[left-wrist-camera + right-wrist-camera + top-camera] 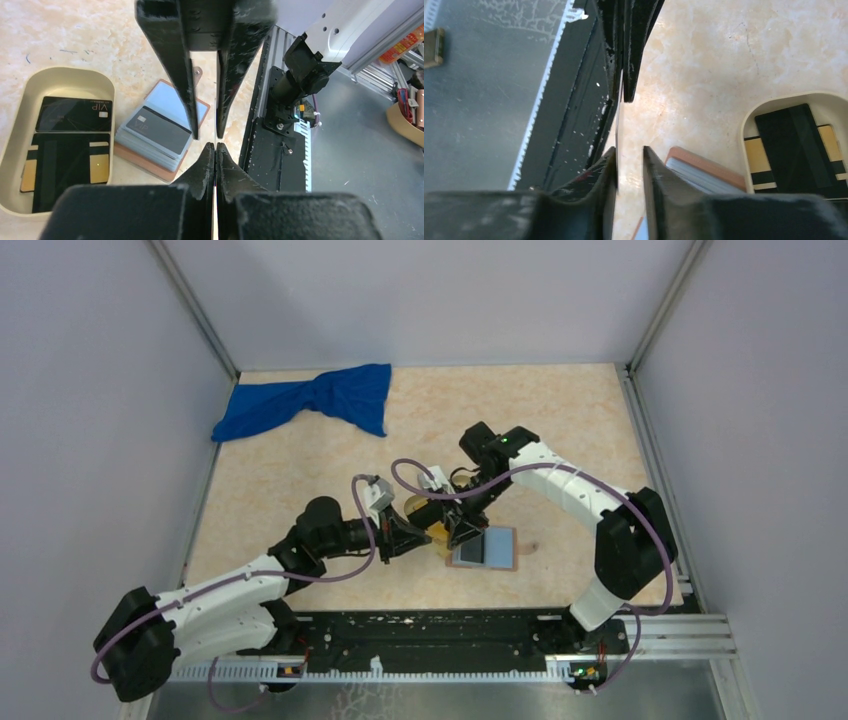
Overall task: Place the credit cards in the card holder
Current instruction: Pick up the credit card from the storage box.
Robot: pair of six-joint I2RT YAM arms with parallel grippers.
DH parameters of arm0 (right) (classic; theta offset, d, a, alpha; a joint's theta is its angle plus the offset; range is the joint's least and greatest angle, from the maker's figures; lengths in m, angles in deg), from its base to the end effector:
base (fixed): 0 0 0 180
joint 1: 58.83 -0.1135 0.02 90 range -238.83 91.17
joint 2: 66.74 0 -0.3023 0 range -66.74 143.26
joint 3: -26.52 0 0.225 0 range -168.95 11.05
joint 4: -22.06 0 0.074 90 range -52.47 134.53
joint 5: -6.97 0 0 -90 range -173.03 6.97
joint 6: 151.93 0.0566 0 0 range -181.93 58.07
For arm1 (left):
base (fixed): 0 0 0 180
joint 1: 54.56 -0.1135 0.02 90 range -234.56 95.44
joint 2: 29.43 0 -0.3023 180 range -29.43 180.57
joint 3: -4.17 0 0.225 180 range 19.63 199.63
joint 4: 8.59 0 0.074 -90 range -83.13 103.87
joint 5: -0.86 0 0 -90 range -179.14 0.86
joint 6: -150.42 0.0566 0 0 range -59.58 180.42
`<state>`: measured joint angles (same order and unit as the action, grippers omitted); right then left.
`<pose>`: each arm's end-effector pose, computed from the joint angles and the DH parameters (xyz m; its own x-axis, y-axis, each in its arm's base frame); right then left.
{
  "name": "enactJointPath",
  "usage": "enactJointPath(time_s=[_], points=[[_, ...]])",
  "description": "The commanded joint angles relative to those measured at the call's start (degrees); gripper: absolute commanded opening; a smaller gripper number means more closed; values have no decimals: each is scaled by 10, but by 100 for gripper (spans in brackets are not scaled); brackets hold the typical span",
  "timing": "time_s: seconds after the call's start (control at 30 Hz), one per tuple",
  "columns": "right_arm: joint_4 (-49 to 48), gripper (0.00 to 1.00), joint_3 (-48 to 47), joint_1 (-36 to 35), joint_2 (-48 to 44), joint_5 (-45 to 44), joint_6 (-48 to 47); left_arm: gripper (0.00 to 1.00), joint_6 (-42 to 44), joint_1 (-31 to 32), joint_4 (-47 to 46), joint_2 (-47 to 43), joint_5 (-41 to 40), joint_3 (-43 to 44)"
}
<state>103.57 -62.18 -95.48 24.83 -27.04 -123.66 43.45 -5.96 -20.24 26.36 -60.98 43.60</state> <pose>0.1833 0.1948 0.2993 -0.0267 -0.6339 -0.7729 -0.8922 -0.3336 0.3045 0.1052 -0.1597 0.2899 -0.3357 -0.0083 -0.9419 0.9142 0.2382 -0.3279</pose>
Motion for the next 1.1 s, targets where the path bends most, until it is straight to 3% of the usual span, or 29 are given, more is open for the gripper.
enactJointPath(time_s=[0.0, 0.1, 0.17, 0.27, 0.3, 0.33, 0.4, 0.43, 0.5, 0.67, 1.07], points=[[-22, 36, -13, 10, -24, -10, 11, 0, -20, -10, -32, -18, 12, -32], [-49, 50, -7, 69, -50, -27, 26, 0, -38, -15, -44, -28, 2, -58], [-84, 53, 14, 115, -79, -31, 19, 0, -51, -16, -56, -29, -5, -75], [-107, 55, 87, 156, -124, -60, -129, 0, -61, -16, -79, -23, -7, -94], [-111, 54, 108, 156, -131, -96, -185, 0, -61, -16, -84, -19, -6, -96], [-121, 46, 125, 156, -131, -121, -221, 0, -61, -17, -87, -14, -6, -98], [-138, 12, 137, 156, -105, -153, -245, 0, -62, -17, -93, -6, -6, -100], [-137, 0, 133, 154, -83, -160, -248, 0, -62, -17, -94, -4, -8, -103], [-155, 0, 128, 148, -35, -175, -232, 0, -64, -16, -94, -7, -11, -107], [-317, 0, 173, 111, -18, -238, -138, 0, -62, -17, -88, -29, -24, -120], [-461, 0, 114, 56, 83, -295, -5, 0, -90, -19, -126, -23, -28, -144]])
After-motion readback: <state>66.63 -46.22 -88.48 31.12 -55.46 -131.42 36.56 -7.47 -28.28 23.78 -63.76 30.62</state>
